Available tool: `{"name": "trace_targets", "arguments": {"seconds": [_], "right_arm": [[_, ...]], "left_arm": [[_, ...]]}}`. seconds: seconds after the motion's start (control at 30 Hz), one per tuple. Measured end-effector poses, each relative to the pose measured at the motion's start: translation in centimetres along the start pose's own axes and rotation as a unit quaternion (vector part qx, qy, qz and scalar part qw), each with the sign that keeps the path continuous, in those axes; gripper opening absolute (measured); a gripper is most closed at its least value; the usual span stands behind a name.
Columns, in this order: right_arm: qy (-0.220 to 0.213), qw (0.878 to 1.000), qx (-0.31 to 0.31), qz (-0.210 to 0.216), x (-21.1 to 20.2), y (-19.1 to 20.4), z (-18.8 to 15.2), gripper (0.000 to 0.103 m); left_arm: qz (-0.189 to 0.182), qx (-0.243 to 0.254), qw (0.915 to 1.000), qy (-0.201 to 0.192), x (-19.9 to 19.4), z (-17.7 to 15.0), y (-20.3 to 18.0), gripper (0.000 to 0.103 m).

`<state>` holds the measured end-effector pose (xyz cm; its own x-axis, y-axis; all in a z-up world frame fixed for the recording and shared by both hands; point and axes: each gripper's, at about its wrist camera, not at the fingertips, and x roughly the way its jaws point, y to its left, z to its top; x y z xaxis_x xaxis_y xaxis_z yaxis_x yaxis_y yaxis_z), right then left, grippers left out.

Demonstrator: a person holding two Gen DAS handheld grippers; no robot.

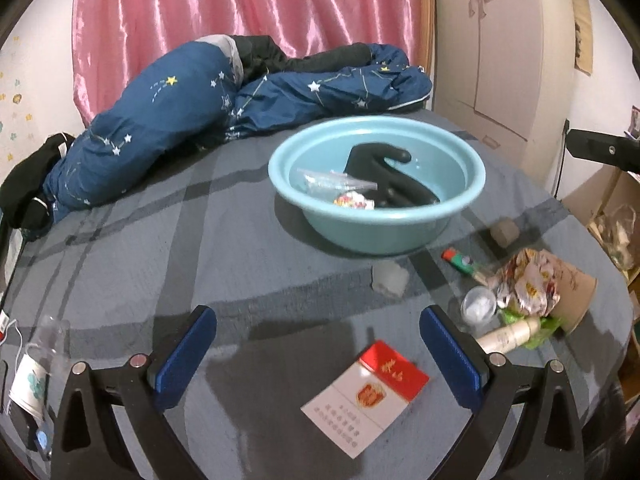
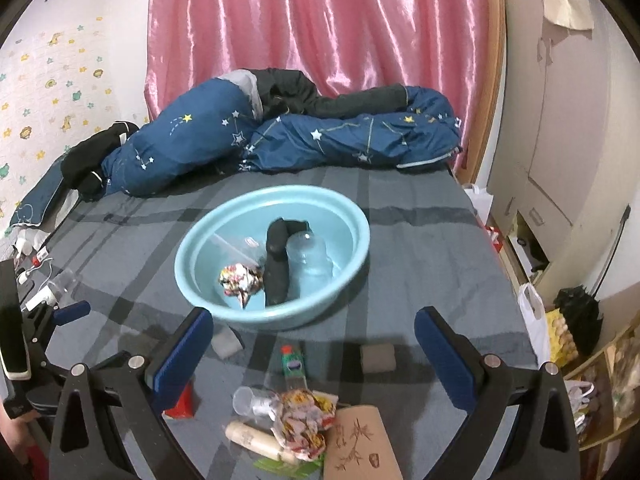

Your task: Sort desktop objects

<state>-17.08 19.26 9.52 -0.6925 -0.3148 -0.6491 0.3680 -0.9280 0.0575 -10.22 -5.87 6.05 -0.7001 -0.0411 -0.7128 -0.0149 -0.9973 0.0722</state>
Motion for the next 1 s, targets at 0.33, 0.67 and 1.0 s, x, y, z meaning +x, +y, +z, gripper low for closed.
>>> {"name": "trace_targets", "arguments": {"seconds": [0.33, 0.67, 1.0], "right_arm": [[0.004, 1.0, 0.005, 0.001, 0.0, -1.5, -4.3, 0.103], [0.009, 1.0, 0.013, -0.001, 0.3, -2.8, -8.2, 0.103], [0.008, 1.0, 0.007, -0.02, 0.2, -3.6, -11.8, 0.103]], "left_arm": [[-0.017, 0.012, 0.9998, -0.001, 0.6, -4.1, -0.5, 0.103], [-0.033, 0.01, 0.9994, -0.003, 1.3, -6.8, -0.3, 0.103], [-0.043, 0.022, 0.9988, -0.001, 1.8, -8.9, -1.0, 0.103]]}}
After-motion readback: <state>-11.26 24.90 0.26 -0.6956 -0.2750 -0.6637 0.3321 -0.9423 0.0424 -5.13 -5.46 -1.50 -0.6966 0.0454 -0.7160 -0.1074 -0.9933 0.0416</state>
